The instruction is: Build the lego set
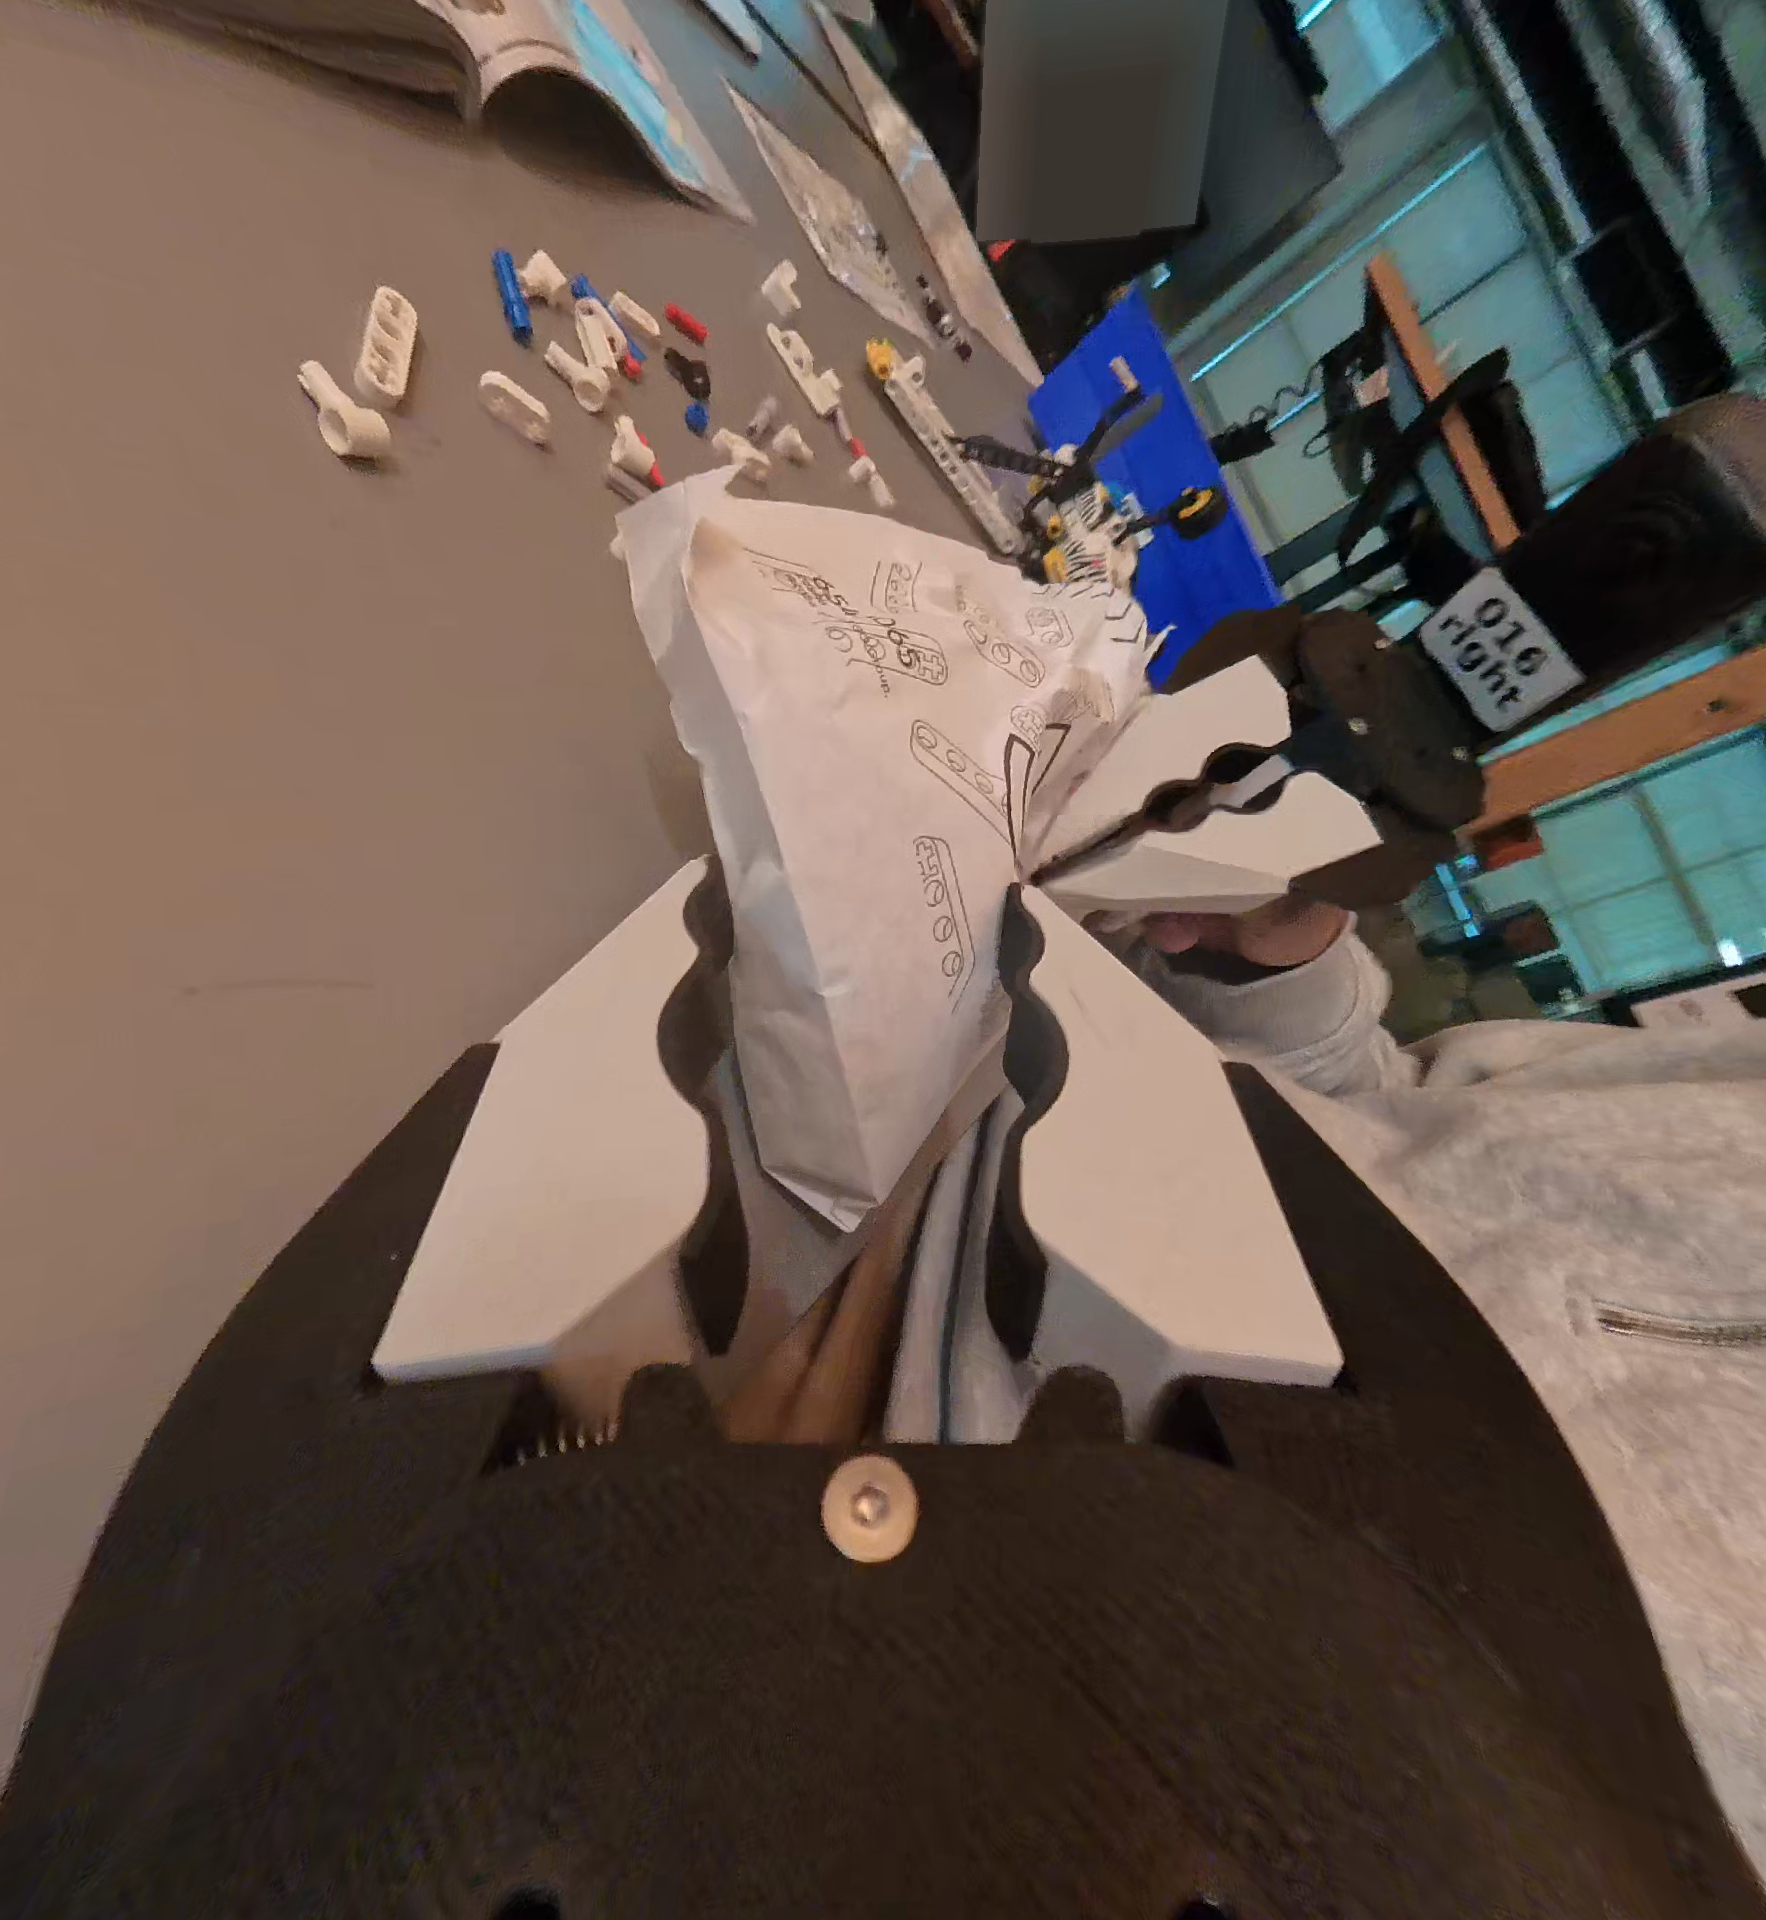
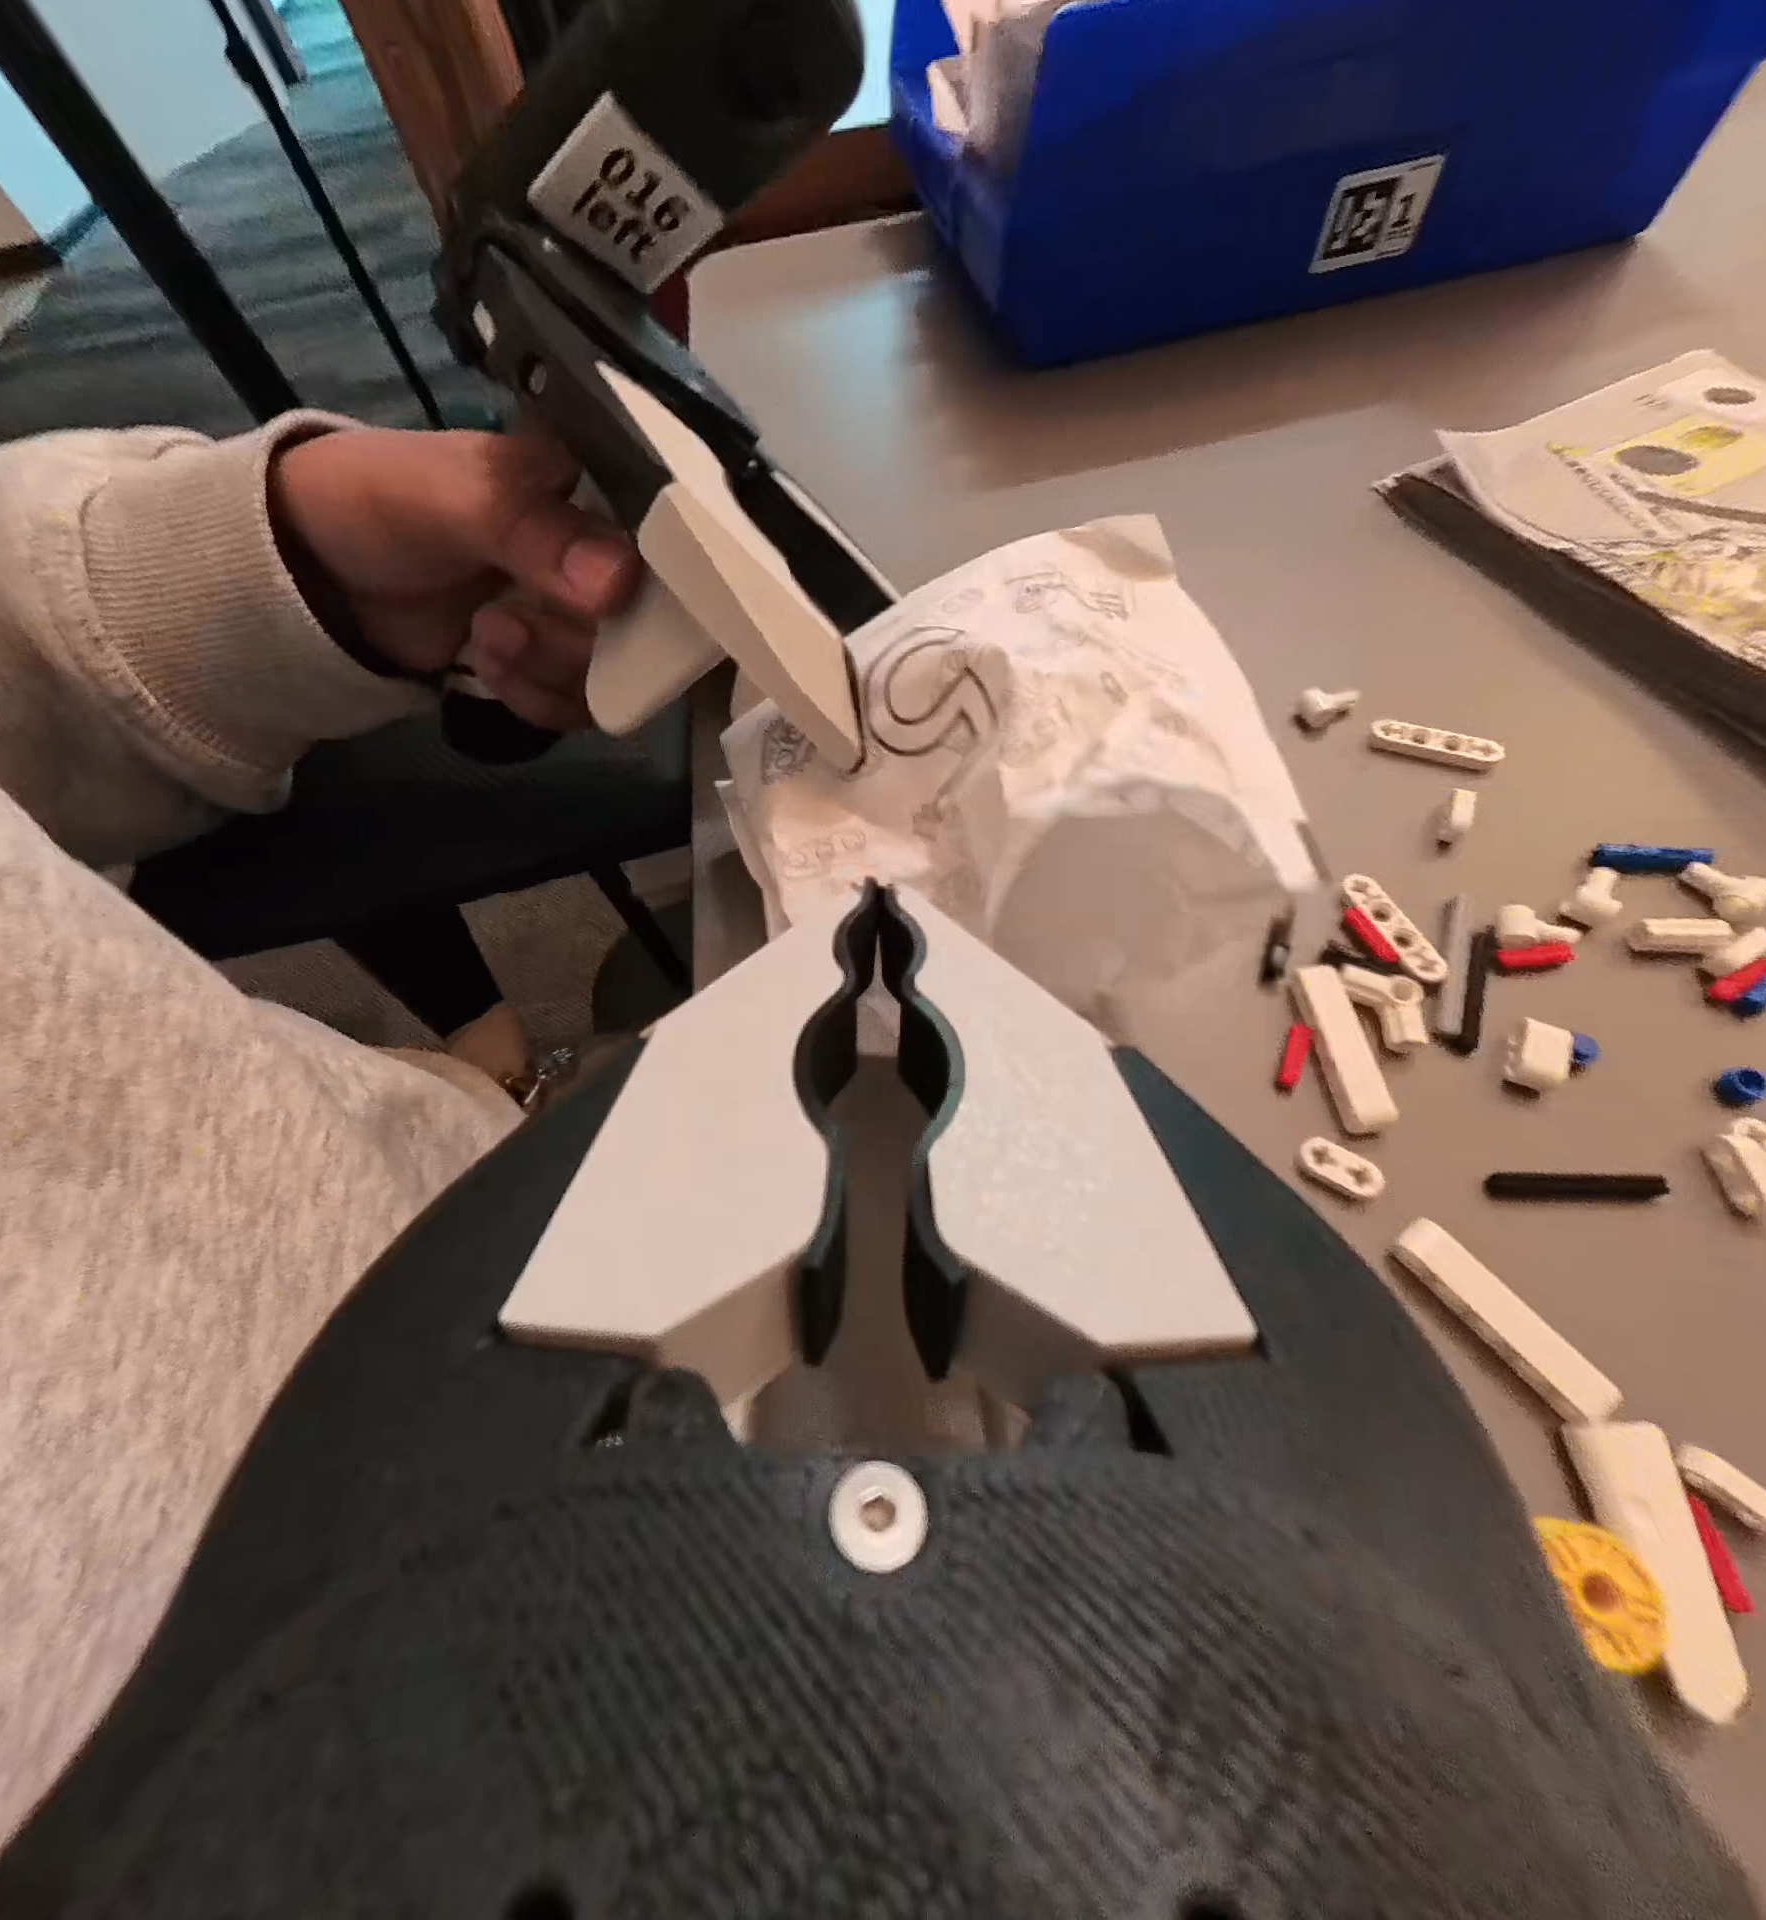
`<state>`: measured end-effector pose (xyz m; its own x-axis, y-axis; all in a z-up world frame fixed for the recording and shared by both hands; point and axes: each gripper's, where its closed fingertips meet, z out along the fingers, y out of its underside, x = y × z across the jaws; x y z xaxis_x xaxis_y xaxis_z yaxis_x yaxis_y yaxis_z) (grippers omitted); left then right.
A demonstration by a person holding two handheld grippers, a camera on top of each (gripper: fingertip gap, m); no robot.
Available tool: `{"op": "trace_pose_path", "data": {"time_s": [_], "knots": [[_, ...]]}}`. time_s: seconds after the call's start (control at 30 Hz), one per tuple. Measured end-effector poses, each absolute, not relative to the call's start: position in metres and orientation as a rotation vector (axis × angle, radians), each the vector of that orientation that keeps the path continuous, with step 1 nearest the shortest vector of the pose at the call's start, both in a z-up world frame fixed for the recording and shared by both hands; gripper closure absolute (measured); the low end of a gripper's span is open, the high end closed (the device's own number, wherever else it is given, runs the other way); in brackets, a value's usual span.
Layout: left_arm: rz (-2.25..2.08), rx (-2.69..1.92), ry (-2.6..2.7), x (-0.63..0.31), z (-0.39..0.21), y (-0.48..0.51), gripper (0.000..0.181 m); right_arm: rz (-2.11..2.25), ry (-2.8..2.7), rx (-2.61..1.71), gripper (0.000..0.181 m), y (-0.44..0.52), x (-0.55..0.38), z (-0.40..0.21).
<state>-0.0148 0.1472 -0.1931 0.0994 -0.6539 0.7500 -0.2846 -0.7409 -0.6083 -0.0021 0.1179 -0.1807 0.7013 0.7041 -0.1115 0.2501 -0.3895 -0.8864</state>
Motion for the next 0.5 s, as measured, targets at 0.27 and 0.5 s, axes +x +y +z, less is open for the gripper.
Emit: {"op": "trace_pose_path", "data": {"time_s": [0.27,0.5], "knots": [[-1.277,-1.951,0.967,-0.023,-0.165,0.203,0.130,0.670,-0.407,-1.865,0.159,0.127,0.048,-0.150],[-0.351,-1.944,1.380,-0.018,-0.176,0.275,0.127,0.654,-0.378,-1.880,0.156,0.120,0.054,-0.155]]}}
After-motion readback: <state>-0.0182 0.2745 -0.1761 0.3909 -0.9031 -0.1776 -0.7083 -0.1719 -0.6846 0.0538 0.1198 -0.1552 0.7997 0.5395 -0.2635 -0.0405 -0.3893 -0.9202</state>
